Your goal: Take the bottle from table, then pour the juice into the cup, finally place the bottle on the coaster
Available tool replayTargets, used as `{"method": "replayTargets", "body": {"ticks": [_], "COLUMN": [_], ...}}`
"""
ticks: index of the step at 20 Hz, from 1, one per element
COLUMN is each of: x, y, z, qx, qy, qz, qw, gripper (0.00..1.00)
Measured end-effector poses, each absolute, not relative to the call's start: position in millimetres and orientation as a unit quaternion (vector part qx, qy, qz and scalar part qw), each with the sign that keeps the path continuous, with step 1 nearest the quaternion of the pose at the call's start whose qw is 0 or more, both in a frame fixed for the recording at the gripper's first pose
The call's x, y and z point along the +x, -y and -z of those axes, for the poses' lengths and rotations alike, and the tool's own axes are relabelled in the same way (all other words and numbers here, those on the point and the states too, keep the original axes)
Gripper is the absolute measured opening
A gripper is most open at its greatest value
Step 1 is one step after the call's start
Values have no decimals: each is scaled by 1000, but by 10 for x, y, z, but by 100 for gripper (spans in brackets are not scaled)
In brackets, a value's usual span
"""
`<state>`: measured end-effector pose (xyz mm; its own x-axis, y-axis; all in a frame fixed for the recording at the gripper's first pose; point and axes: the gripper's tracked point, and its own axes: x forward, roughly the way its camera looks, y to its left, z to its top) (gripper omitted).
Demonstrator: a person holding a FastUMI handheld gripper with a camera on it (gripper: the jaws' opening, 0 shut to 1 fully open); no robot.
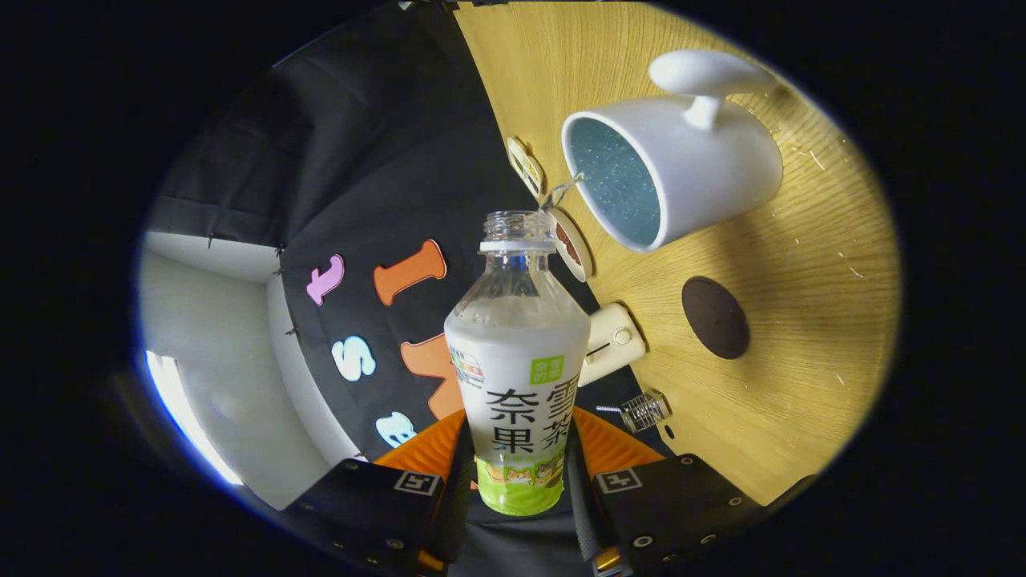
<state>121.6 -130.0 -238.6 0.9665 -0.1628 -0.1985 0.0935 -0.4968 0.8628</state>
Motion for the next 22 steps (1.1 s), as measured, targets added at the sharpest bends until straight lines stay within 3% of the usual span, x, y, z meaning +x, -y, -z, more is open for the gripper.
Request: {"method": "replayTargets", "body": {"ticks": [22], "x": [1246], "y": [1347], "z": [2361], "qx": [872], "qy": [38], "qz": [130], "qw": [470], "gripper": [56]}}
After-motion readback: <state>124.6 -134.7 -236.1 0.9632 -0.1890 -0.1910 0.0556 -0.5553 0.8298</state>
